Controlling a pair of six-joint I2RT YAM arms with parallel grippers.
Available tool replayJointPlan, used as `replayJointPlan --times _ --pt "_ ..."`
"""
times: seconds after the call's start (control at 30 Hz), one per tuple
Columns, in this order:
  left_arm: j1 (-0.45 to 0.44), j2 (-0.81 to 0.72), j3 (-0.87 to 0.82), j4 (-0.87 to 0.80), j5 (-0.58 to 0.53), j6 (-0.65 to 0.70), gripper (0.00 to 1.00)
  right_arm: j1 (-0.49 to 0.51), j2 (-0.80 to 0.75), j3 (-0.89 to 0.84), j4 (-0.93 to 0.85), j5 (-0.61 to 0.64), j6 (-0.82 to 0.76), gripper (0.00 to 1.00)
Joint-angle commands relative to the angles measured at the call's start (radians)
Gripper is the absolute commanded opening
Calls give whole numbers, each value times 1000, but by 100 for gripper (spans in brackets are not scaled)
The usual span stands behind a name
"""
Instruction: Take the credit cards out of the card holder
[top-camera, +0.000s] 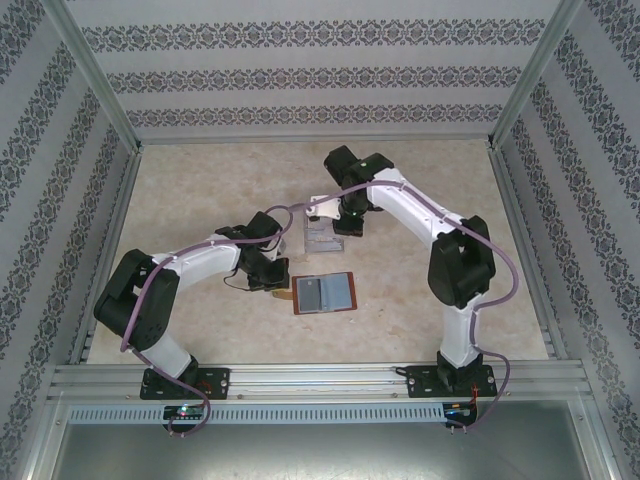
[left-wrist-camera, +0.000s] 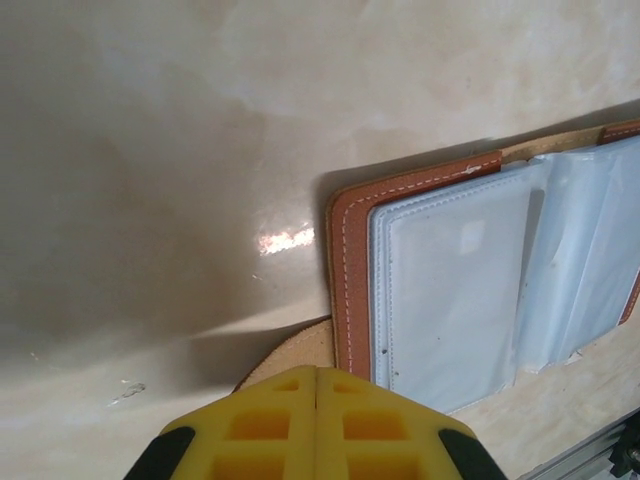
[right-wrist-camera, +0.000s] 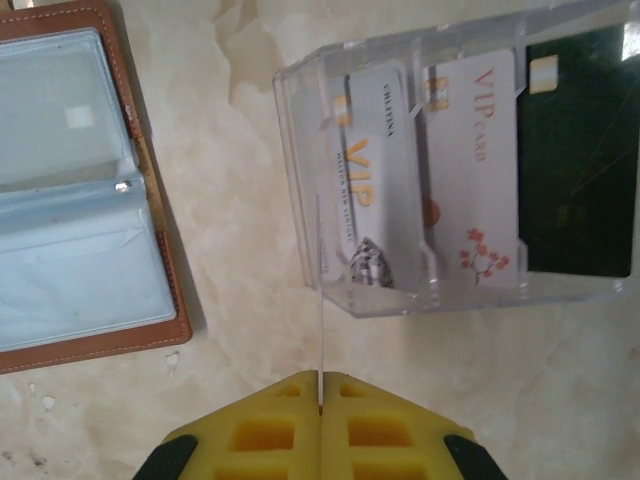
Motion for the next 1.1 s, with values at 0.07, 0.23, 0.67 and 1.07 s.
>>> replayJointPlan --times 0.07,0.23,0.67,1.07 --pt "23 -21 -12 8 11 -11 4 -18 80 138 -111 -31 -77 0" --pt "36 -13 -5 6 17 -10 4 -25 174 278 -168 -49 -104 0" --pt "56 0 3 -6 23 -9 4 -29 386 593 -289 -55 -149 0" --pt "64 6 4 -10 29 -3 4 -23 452 633 -321 -77 -148 3"
